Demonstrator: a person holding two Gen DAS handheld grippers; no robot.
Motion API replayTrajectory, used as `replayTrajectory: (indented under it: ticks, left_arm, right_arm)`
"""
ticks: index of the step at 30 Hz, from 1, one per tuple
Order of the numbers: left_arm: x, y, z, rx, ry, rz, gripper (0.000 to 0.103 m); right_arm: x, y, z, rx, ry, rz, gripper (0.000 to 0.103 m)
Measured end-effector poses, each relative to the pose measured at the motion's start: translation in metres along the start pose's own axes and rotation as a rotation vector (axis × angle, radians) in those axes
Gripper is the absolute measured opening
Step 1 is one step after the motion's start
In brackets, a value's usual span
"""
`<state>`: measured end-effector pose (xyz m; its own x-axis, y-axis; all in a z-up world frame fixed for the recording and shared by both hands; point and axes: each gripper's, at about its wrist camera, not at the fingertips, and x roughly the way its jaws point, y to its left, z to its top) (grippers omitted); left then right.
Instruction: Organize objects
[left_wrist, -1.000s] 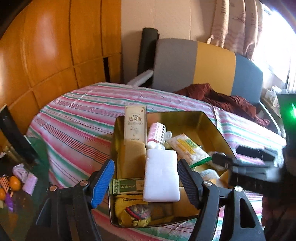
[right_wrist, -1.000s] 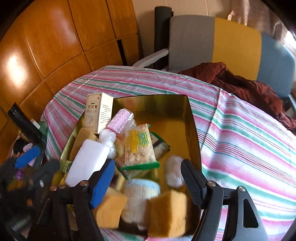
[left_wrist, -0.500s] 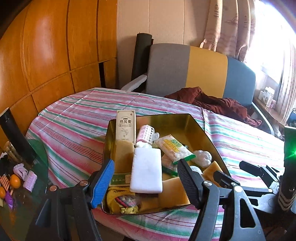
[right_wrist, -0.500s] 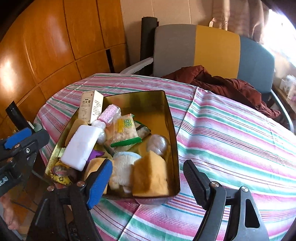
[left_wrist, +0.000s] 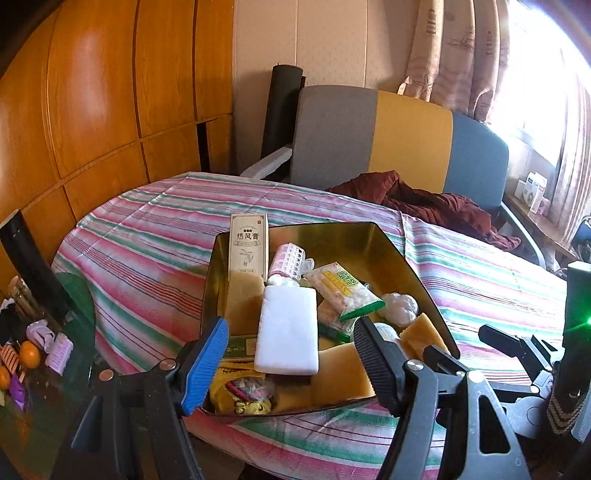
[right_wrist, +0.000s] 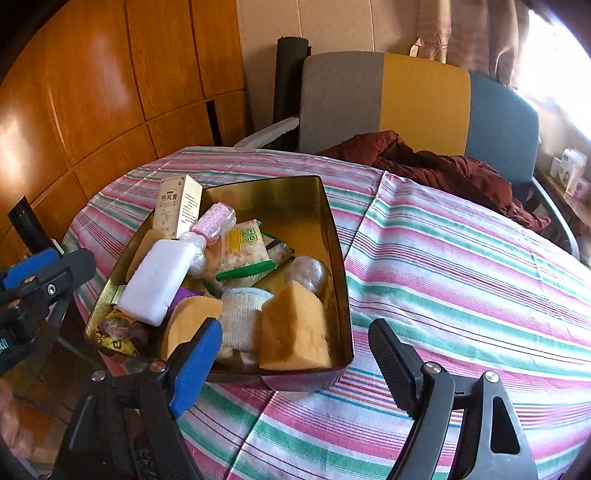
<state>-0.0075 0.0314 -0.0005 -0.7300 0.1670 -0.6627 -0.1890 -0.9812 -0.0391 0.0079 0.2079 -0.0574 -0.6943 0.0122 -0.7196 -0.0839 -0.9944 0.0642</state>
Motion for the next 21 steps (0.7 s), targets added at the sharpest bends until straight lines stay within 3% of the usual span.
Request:
replayTrajectory:
  ticks: [21]
  left_arm:
    - [0.0029, -0.0003, -0.0010, 0.005, 0.008, -0.011, 0.072]
  right_arm:
    - [0.0014, 0.0028, 0.0005, -0.008, 0.000, -0.003, 0.084]
